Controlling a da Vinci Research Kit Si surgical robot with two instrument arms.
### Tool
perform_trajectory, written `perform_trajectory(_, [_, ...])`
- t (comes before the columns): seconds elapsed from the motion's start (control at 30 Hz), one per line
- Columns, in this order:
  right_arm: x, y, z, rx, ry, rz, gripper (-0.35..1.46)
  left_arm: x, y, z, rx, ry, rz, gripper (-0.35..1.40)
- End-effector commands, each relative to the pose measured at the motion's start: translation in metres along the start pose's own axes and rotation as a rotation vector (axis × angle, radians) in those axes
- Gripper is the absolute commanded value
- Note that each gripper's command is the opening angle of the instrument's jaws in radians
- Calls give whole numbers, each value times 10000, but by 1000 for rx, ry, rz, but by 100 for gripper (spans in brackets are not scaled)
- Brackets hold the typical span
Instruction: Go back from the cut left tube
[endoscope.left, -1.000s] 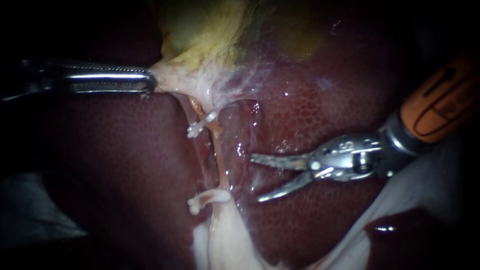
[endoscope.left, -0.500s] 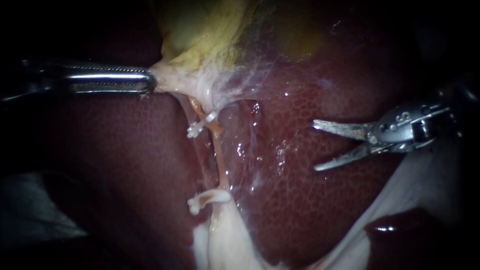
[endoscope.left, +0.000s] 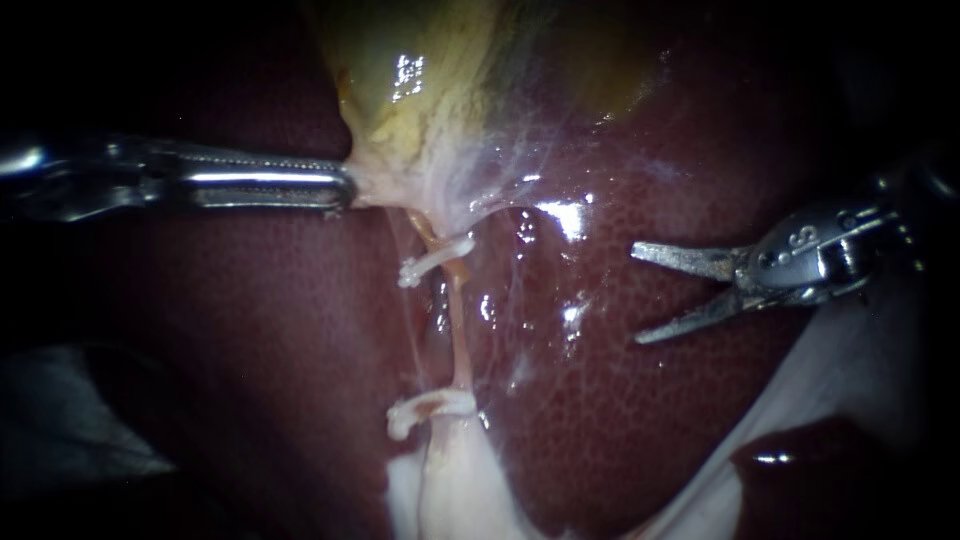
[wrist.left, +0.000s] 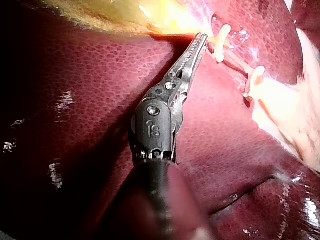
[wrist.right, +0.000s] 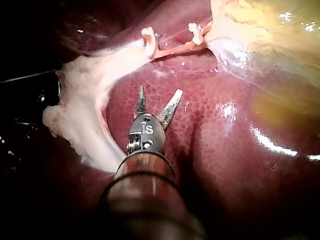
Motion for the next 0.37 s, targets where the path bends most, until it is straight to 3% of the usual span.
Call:
perform_trajectory(0.03, [-1, 0, 0, 2, 0, -1, 145, -2, 1, 2, -1, -2, 0, -35])
perform_trajectory(0.37, [1, 0, 2, 28, 13, 0, 145, -1, 1, 0, -2, -6, 0, -35])
